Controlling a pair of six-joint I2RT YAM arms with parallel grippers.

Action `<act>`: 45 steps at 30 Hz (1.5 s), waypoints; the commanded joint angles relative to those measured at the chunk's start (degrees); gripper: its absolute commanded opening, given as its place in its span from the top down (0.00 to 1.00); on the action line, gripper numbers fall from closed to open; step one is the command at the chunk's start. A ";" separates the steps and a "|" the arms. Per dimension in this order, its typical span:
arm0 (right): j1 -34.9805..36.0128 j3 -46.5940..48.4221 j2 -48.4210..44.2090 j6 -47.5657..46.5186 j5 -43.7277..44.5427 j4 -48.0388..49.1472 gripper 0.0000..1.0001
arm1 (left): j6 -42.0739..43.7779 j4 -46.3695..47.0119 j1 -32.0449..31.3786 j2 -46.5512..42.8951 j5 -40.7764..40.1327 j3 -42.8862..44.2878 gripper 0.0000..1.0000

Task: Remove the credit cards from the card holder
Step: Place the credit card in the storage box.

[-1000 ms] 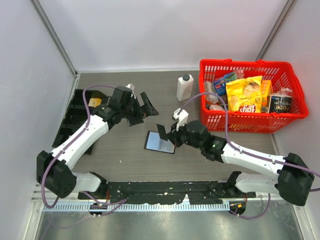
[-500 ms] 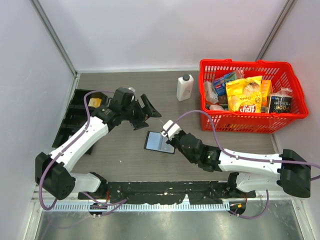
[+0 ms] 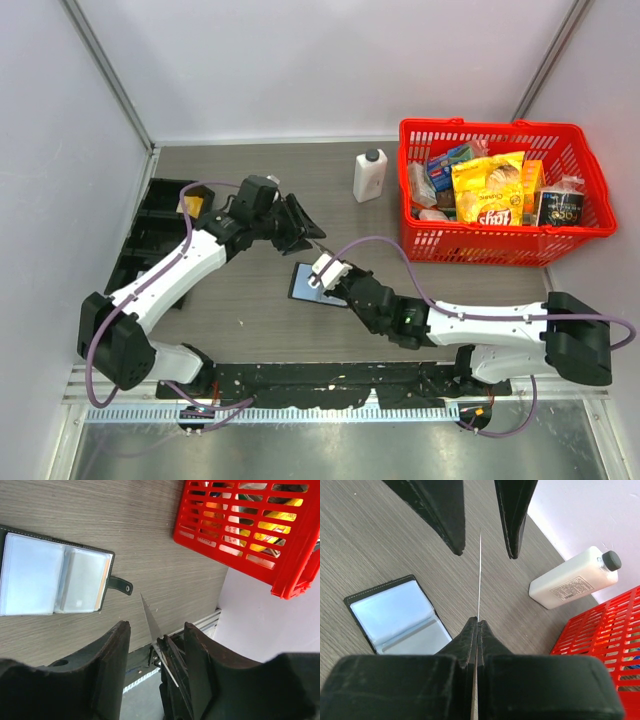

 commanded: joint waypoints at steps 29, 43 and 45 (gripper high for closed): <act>-15.17 3.12 -10.02 44.00 -17.55 -14.44 0.19 | 10.84 22.22 22.28 -25.55 -9.36 -26.83 1.00; -18.53 -1.62 -17.24 44.91 -24.15 -16.38 0.19 | 19.82 28.04 35.10 -34.28 -35.19 -34.67 1.00; -18.88 -1.54 -17.33 43.15 -24.15 -16.91 0.19 | 19.73 30.40 37.49 -31.91 -36.16 -34.49 1.00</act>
